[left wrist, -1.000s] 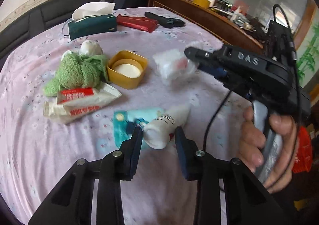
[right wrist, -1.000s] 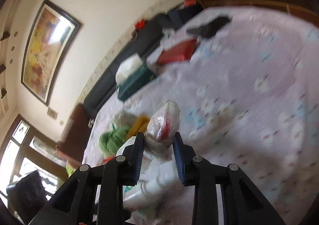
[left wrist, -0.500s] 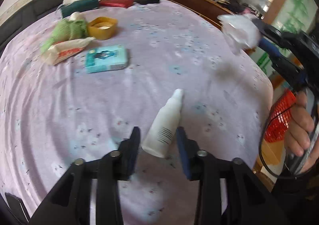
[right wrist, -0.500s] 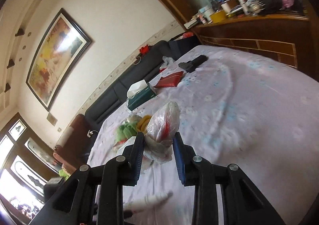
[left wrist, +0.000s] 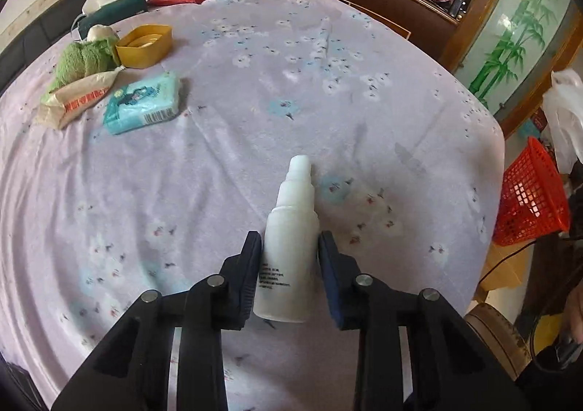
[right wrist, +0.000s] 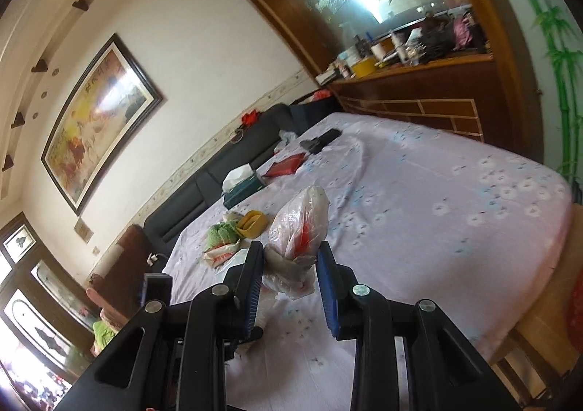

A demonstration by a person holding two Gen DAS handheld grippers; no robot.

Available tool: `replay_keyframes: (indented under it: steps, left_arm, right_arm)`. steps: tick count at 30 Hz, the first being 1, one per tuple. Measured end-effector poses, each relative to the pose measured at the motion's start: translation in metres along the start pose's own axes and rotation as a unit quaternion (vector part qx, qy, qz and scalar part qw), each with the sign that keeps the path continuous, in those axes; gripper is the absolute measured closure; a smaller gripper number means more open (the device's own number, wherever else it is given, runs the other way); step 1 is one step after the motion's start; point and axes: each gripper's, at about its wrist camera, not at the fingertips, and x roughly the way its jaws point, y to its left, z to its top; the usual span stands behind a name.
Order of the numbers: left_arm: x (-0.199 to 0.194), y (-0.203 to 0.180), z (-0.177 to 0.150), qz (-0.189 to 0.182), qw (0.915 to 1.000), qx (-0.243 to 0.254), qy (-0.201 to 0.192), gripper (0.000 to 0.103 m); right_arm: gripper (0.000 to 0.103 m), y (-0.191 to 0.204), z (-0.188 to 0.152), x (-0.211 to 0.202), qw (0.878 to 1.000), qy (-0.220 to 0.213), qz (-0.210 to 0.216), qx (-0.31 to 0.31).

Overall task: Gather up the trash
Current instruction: 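Carry the bottle and bag to the red wastebasket and open both grippers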

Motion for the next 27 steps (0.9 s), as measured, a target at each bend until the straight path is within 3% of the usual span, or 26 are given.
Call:
replay_keyframes:
  steps: [3, 7, 12, 19, 27]
  left_arm:
    - [-0.01, -0.005, -0.004, -0.004, 0.9997, -0.014, -0.022, 0.074]
    - [-0.046, -0.03, -0.008, -0.027, 0.9954, -0.015, -0.09, 0.074]
    - [-0.092, -0.078, -0.001, -0.051, 0.986, 0.014, -0.158, 0.074]
    - [-0.138, -0.134, 0.013, -0.126, 0.9694, 0.043, -0.206, 0.074]
    - [-0.168, -0.213, 0.032, -0.208, 0.9451, 0.096, -0.233, 0.074]
  right_arm:
    - [0.072, -0.008, 0.0, -0.014, 1.0, -0.007, -0.011, 0.003]
    - [0.072, -0.017, 0.0, -0.042, 0.999, -0.02, -0.031, 0.003]
    - [0.072, -0.015, 0.008, -0.093, 0.997, -0.062, -0.054, -0.004]
    - [0.072, -0.008, 0.019, -0.16, 0.987, -0.13, -0.088, -0.021]
    - [0.072, -0.02, 0.031, -0.235, 0.965, -0.197, -0.17, -0.017]
